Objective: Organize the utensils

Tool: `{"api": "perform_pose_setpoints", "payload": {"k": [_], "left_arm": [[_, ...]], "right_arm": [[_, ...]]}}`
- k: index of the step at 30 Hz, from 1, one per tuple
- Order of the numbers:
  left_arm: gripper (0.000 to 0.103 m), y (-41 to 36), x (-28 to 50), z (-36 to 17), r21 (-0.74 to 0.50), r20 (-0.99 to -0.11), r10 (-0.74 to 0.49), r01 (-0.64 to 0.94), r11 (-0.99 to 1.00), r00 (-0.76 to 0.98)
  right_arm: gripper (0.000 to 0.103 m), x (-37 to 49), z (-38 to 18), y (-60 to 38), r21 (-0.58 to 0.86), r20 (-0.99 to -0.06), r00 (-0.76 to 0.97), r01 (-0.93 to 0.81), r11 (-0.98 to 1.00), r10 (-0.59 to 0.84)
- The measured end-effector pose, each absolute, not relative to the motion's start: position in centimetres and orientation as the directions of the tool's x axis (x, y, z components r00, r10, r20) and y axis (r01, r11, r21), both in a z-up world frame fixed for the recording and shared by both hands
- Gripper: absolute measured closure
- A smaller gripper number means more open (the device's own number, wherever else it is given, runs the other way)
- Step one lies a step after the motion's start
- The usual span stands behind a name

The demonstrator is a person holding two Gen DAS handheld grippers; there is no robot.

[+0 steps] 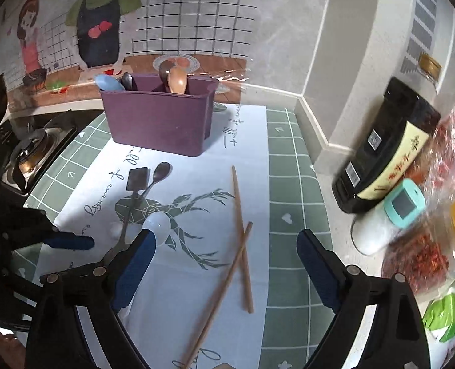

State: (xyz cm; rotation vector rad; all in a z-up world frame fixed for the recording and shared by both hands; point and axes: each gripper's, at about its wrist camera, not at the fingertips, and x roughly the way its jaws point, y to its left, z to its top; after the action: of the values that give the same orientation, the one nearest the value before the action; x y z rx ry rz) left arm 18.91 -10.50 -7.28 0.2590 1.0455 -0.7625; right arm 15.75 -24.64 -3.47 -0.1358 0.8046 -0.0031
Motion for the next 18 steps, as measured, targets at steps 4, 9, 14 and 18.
{"api": "perform_pose_setpoints", "payload": {"k": [4, 9, 14, 18], "left_arm": [[0.066, -11.0, 19.7, -8.0, -0.141, -0.870, -0.403, 0.640, 0.755, 0.285], [0.071, -9.6, 19.1, -7.9, -0.144, -0.865, -0.397, 0.606, 0.782, 0.308], [0.071, -5.5, 19.2, -7.7, -0.134, -0.864, -0.341, 0.482, 0.866, 0.371], [0.071, -1.3, 20.2, -7.5, -0.165, -0.859, -0.298, 0.327, 0.931, 0.415]], "right_arm": [[0.012, 15.9, -3.3, -25.2, -0.117, -0.725, 0.686, -0.026, 0.993, -0.067], [0.012, 16.7, -2.9, -25.0, -0.106, -0.722, 0.689, -0.025, 0.994, -0.060], [0.012, 18.3, -3.2, -22.7, -0.109, -0.733, 0.680, -0.096, 0.989, -0.014], [0.012, 20.2, -4.1, -20.0, -0.082, -0.758, 0.650, -0.181, 0.980, 0.056]]}}
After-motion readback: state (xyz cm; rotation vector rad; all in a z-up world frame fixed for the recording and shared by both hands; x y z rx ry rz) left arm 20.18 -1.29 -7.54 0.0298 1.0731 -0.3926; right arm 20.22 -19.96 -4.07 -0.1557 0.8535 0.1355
